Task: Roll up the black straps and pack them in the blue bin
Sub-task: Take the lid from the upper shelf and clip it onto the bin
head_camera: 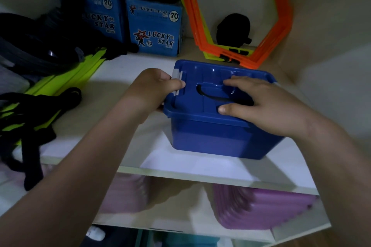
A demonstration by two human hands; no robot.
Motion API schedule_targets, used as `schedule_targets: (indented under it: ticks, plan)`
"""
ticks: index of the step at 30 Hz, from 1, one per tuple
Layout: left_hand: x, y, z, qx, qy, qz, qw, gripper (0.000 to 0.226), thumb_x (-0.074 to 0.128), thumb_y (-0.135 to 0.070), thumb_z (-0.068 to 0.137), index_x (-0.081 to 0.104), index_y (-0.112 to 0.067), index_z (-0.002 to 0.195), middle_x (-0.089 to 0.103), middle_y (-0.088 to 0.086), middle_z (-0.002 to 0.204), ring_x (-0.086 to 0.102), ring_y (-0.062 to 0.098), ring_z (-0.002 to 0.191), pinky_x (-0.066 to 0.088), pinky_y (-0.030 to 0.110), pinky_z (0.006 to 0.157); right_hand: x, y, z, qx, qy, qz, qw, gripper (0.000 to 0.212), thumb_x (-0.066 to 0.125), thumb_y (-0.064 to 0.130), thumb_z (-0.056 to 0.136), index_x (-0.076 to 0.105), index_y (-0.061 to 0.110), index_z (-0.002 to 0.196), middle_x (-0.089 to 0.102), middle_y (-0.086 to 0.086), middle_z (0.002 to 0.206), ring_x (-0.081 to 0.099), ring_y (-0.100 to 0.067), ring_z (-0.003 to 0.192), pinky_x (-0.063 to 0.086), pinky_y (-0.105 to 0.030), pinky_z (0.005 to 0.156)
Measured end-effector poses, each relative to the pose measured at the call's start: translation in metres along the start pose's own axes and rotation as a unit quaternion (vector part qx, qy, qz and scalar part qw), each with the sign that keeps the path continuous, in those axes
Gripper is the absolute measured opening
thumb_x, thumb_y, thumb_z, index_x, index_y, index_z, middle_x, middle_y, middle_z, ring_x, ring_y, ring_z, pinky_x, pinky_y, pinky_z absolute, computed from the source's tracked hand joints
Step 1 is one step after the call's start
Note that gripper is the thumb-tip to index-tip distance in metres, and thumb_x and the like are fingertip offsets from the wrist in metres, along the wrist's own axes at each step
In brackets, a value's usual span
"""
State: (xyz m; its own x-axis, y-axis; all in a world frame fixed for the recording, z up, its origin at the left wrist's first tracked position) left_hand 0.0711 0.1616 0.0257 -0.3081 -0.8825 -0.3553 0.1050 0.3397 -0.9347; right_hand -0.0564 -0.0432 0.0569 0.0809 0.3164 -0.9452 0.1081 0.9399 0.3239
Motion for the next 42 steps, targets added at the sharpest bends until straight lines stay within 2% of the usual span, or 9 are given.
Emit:
schedule_targets:
  ticks: [5,9,15,19,21,23,28,34,42]
  plan:
    - [-0.008,-0.016,-0.003,0.159,-0.062,0.302,0.938,0.038,0.071,-0.039,0.086,0.065,-0.026,0.122,0.063,-0.001,0.117,0.061,0.020,0.100,0.048,0.036,0.090,0.002,0.003,-0.002,-0.005,-0.021,-0.014,1.000,0.078,0.055,0.072,0.079,0.039,0.041,0.149,0.033,0.016,0.160,0.029,-0.011,0.147,0.027,-0.030,0.113]
    - [-0.006,-0.031,-0.014,0.201,-0.011,0.396,0.896,0.030,0.062,-0.037,0.093,0.072,-0.023,0.118,0.065,-0.001,0.124,0.059,0.021,0.113,0.048,0.041,0.099,-0.001,0.010,-0.010,-0.036,-0.100,-0.052,0.993,0.052,0.054,0.063,0.086,0.060,0.036,0.130,0.062,0.015,0.132,0.057,-0.012,0.120,0.048,-0.032,0.096]
    - [-0.002,-0.032,-0.051,0.205,0.035,0.345,0.915,0.061,0.056,-0.065,0.085,0.057,-0.033,0.137,0.050,-0.012,0.144,0.051,0.010,0.124,0.041,0.028,0.104,-0.008,-0.011,-0.034,-0.069,-0.196,-0.057,0.977,0.043,0.049,0.059,0.086,0.070,0.034,0.114,0.072,0.016,0.105,0.066,-0.011,0.096,0.055,-0.034,0.079]
    - [-0.008,-0.015,-0.073,0.194,0.001,0.278,0.941,0.096,0.051,-0.079,0.067,0.033,-0.037,0.152,0.030,-0.015,0.159,0.031,0.008,0.144,0.031,0.029,0.111,-0.008,-0.048,-0.059,-0.051,-0.249,0.039,0.966,0.049,0.064,0.059,0.084,0.066,0.032,0.125,0.062,0.016,0.130,0.060,0.001,0.096,0.046,-0.021,0.082]
    - [-0.007,-0.005,-0.079,0.190,-0.027,0.242,0.951,0.102,0.052,-0.079,0.061,0.029,-0.040,0.152,0.027,-0.015,0.161,0.026,0.007,0.146,0.029,0.029,0.112,-0.003,-0.066,-0.069,-0.020,-0.248,0.103,0.963,0.063,0.063,0.069,0.078,0.056,0.041,0.134,0.051,0.019,0.144,0.055,-0.002,0.119,0.048,-0.032,0.098]
    - [-0.003,0.004,-0.082,0.188,-0.041,0.205,0.960,0.105,0.057,-0.077,0.059,0.027,-0.040,0.152,0.025,-0.015,0.161,0.025,0.005,0.146,0.028,0.029,0.113,0.006,-0.077,-0.079,0.008,-0.236,0.160,0.959,0.077,0.059,0.078,0.071,0.045,0.048,0.140,0.039,0.027,0.151,0.046,-0.006,0.134,0.046,-0.044,0.107]
    - [0.006,0.017,-0.083,0.180,-0.055,0.153,0.970,0.108,0.066,-0.072,0.058,0.025,-0.042,0.153,0.024,-0.018,0.161,0.027,0.005,0.145,0.030,0.034,0.117,0.028,-0.083,-0.088,0.013,-0.225,0.240,0.944,0.094,0.060,0.082,0.067,0.030,0.048,0.150,0.025,0.031,0.158,0.032,0.005,0.142,0.041,-0.038,0.111]
    - [0.012,0.024,-0.082,0.166,-0.059,0.125,0.976,0.106,0.067,-0.073,0.057,0.030,-0.042,0.151,0.033,-0.016,0.158,0.037,0.007,0.141,0.038,0.040,0.114,0.039,-0.084,-0.085,0.028,-0.212,0.301,0.929,0.099,0.063,0.076,0.068,0.022,0.047,0.154,0.029,0.034,0.155,0.031,0.015,0.139,0.037,-0.032,0.114]
    - [0.018,0.025,-0.082,0.169,-0.072,0.107,0.977,0.098,0.067,-0.064,0.063,0.036,-0.033,0.151,0.047,-0.016,0.142,0.044,-0.001,0.122,0.039,0.023,0.098,0.040,-0.086,-0.081,0.029,-0.194,0.321,0.926,0.088,0.068,0.072,0.073,0.033,0.046,0.150,0.048,0.044,0.135,0.044,0.007,0.133,0.042,-0.034,0.111]
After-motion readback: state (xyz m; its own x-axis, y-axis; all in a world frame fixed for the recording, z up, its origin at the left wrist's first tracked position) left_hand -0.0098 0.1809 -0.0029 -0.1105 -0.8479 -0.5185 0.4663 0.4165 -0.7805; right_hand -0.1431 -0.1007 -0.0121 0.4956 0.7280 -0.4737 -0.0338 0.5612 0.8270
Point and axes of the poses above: each hand's wrist, its own z-axis towards the middle knuckle, its own x-axis out of the palm, y = z × x, the point moved 1 cm from there along z, towards the middle knuckle
